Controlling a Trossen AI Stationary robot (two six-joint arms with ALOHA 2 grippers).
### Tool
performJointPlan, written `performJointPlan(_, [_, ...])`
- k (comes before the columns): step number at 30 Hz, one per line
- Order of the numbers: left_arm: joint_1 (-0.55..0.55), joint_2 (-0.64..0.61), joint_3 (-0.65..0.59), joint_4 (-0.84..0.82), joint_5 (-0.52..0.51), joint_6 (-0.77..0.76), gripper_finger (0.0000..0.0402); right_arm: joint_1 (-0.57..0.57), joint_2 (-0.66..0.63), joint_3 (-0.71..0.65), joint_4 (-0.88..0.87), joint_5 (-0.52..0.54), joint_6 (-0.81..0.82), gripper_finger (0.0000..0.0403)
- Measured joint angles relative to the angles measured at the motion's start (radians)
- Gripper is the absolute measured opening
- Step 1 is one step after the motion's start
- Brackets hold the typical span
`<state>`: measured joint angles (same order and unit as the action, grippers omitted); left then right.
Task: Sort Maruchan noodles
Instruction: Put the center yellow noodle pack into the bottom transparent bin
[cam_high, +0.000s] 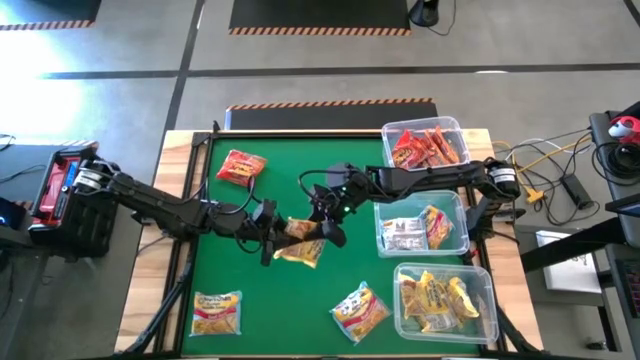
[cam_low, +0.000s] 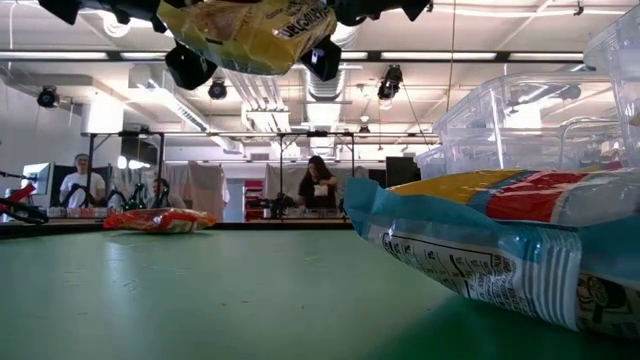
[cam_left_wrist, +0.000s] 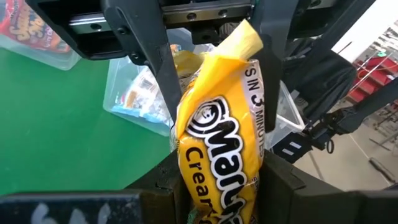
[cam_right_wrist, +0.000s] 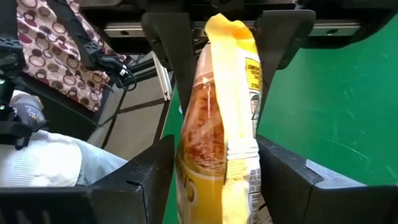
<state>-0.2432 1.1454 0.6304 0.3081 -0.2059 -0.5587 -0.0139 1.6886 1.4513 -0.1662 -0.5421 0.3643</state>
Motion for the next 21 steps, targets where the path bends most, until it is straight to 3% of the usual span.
performJointPlan(11, [0.0,0.0,0.008,0.003,-0.027,-0.049,0.0139,0.0,0.001,0.0,-0.003,0.0,0.042,0.0114])
performJointPlan(16, [0.008,-0.007,0.012,0.038,-0.095,-0.085,0.0158,0.007,0.01,-0.003,-0.026,-0.031,0.058,0.0094])
performJointPlan(21, [0.004,-0.021,0.039,-0.132,-0.003,-0.121,0.0175,0.004,0.004,-0.001,-0.023,-0.035,0.084,0.008])
